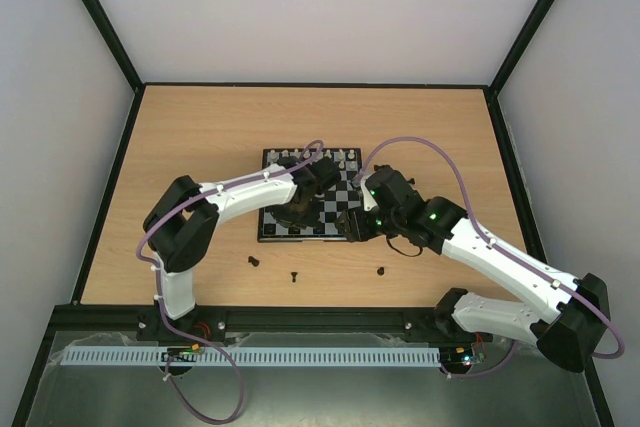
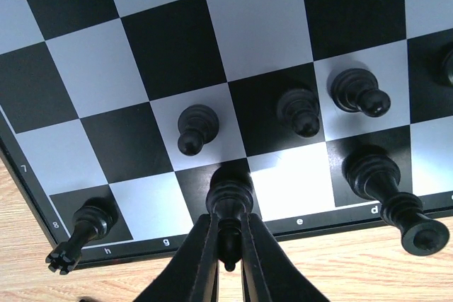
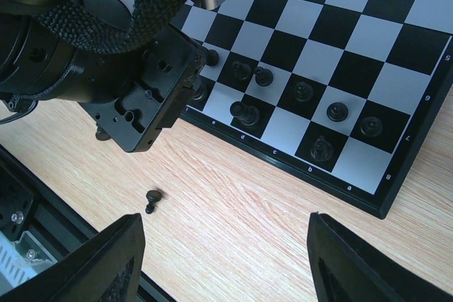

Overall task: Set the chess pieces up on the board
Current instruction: Place the chess piece on the chessboard.

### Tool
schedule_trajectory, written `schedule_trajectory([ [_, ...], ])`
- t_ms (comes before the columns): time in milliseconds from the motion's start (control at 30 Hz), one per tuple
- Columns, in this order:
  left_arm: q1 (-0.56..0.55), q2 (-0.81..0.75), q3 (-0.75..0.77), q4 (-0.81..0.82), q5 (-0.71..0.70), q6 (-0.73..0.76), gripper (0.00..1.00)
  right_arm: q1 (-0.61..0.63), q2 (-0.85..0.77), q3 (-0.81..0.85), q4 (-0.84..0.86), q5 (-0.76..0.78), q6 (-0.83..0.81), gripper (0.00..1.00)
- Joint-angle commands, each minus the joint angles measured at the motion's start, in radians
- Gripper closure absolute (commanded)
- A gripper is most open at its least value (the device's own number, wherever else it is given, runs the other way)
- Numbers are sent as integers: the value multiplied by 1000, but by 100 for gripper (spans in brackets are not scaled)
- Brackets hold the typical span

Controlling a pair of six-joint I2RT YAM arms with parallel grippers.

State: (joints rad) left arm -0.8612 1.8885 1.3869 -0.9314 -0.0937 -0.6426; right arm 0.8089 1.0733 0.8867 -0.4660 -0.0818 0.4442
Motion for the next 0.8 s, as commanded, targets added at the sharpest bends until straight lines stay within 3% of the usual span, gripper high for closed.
schedule_trajectory([
  [0, 8, 6, -3, -7, -2, 7, 90, -5, -2, -11, -15, -1, -13, 36],
  [233, 8, -4, -11, -10, 4, 5, 87, -4, 2, -11, -13, -2, -13, 37],
  [767, 9, -41, -3, -26, -4, -17, 69, -4, 0, -12, -13, 0, -13, 37],
])
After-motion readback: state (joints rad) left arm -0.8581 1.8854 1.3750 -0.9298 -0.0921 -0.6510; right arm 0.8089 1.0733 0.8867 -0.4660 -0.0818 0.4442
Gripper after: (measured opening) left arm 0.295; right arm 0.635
